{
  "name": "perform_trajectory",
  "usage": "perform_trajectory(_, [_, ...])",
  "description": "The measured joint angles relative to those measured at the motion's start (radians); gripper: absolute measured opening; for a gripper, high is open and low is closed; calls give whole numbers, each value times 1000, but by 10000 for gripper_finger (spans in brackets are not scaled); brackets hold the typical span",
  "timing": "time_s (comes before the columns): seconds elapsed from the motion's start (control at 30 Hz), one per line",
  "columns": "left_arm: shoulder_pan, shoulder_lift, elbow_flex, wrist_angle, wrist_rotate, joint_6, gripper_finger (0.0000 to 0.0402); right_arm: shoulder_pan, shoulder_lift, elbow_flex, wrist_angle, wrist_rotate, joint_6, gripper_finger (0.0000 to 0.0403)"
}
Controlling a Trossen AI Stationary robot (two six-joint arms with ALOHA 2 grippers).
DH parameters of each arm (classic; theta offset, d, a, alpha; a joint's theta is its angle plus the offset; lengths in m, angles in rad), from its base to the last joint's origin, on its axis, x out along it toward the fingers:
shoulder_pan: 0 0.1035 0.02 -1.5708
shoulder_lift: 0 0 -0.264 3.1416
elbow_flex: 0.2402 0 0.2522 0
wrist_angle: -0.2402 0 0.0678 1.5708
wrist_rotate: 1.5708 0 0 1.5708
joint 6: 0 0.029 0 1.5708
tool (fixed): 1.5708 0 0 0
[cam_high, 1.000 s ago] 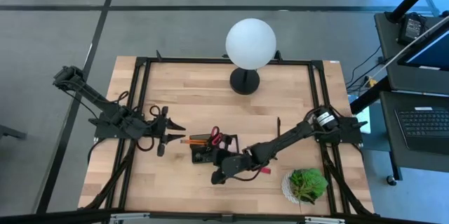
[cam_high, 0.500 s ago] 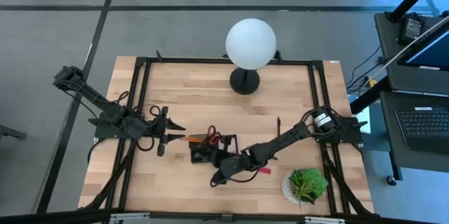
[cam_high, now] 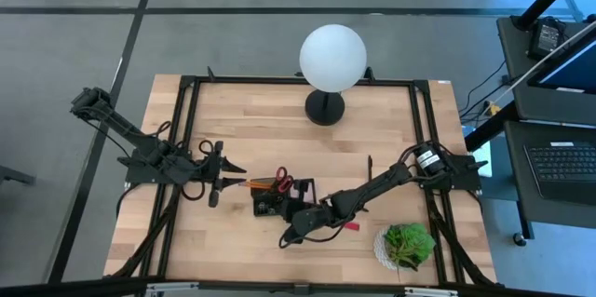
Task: Pick and place office supplies into organizer
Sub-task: Put the black binder clip into the black desk organizer, then put the bottom black pen into the black desk organizer
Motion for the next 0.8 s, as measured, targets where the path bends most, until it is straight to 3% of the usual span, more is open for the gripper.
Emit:
perform_trajectory(0.5, [0, 2, 0, -20, 0, -3, 106, 1, -1, 0, 1, 0, -1, 66])
perform_trajectory(0.8, [0, 2, 0, -26, 0, -17, 106, 29, -65, -1, -50, -20, 33, 149])
